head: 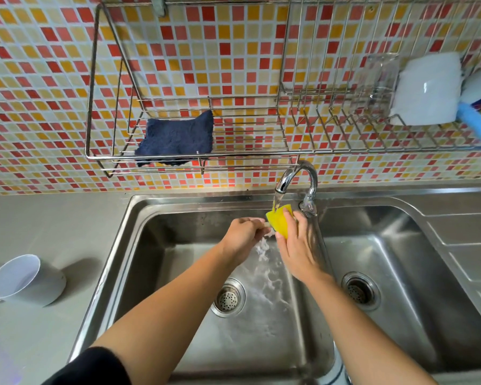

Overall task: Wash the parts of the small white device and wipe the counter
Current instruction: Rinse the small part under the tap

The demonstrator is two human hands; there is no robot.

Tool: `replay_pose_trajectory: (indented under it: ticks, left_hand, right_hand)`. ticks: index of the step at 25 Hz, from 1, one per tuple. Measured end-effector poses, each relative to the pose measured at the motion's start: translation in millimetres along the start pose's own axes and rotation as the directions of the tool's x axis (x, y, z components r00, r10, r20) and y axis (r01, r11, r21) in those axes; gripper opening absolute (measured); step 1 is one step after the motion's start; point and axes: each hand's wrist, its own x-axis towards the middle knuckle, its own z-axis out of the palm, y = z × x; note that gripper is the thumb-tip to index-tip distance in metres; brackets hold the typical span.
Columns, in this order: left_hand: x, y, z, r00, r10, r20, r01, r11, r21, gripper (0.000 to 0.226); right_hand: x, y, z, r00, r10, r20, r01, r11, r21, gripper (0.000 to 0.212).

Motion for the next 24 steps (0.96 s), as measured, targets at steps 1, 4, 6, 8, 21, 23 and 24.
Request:
replay_pose_trajectory:
  ticks: [1, 4, 6, 8, 21, 23, 24]
  left_hand:
    - [0.7, -1.5, -0.6, 1.000, 0.002, 0.009, -0.002, 1.000, 0.001, 0.014]
    - [-0.2, -3.3, -2.6, 1.000, -0.001, -0.009, 0.001, 0.999, 0.052, 0.009]
    - [-5.1, -1.1, -2.1, 0.998, -0.015, -0.056, 0.019, 0.997, 0.068, 0.015]
    - [-5.8, -0.6, -1.8, 0.998, -0.008, -0.059, 0.012, 0.998, 0.068, 0.021]
    - [-14.6, 8.7, 15.7, 0.995, -0.087, -0.047, 0.088, 0.996, 0.031, 0.030]
    - [-18.2, 11.6, 17.5, 0.985, -0.163, -0.054, 0.169, 0.976, 0.136, 0.037]
    - [-19.3, 13.1, 18.0, 0.981, -0.187, -0.056, 0.195, 0.963, 0.188, 0.040]
  right_hand:
    - [0.2, -1.2, 1.8, 0.999, 0.029, 0.024, -0.028, 0.999, -0.024, 0.058]
    - [-1.8, -2.7, 5.6, 0.996, 0.059, 0.067, -0.053, 0.994, -0.091, 0.059]
    - [-0.8, -1.4, 3.7, 0.992, 0.094, 0.083, -0.084, 0.990, -0.110, 0.055]
    - [0.4, 0.2, 0.0, 0.988, 0.122, 0.098, -0.113, 0.990, -0.089, 0.058]
    - [-3.1, -4.4, -6.0, 0.994, 0.064, 0.087, -0.054, 0.992, -0.117, 0.057]
    - [-2.3, -4.1, -6.8, 0.991, 0.109, 0.077, -0.102, 0.991, -0.089, 0.058]
    - [-2.7, -2.8, -6.7, 0.993, 0.096, 0.070, -0.091, 0.993, -0.080, 0.059]
